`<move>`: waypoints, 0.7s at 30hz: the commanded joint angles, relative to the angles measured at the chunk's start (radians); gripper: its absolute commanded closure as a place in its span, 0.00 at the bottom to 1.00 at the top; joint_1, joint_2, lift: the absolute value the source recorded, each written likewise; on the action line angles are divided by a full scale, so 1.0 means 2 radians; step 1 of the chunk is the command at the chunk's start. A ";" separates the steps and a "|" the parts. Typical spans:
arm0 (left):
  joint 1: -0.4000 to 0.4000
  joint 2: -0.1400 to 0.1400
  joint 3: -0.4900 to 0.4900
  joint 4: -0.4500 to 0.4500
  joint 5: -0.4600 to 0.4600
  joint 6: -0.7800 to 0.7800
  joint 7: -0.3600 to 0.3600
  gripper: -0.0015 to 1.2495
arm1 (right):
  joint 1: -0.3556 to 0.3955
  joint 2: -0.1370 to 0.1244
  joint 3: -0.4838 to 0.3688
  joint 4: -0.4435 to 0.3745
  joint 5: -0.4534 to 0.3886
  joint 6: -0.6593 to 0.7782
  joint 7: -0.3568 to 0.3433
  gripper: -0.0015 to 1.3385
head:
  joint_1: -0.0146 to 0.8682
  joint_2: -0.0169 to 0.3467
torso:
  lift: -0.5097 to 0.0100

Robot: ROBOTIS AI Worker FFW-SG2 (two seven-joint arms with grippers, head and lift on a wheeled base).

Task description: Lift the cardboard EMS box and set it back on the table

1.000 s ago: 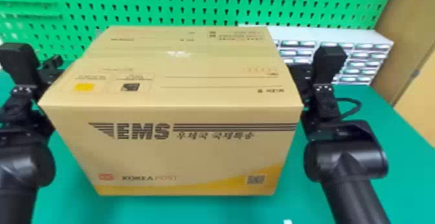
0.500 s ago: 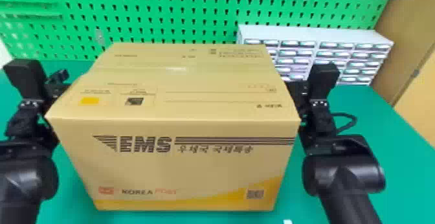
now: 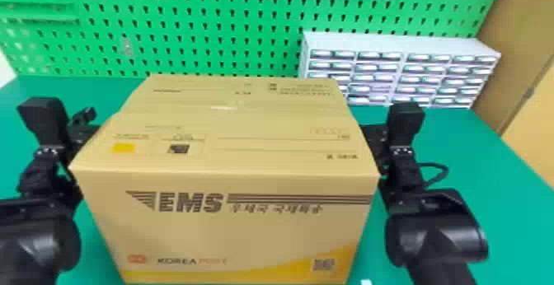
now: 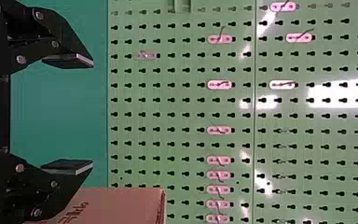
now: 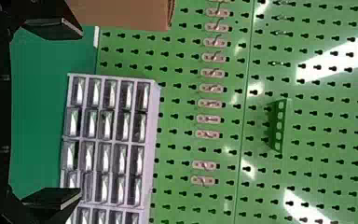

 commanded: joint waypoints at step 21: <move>0.010 0.000 0.048 0.034 0.004 -0.038 -0.015 0.39 | 0.008 -0.023 -0.023 0.024 -0.008 -0.012 0.001 0.09 | 0.78 0.00 | 0.80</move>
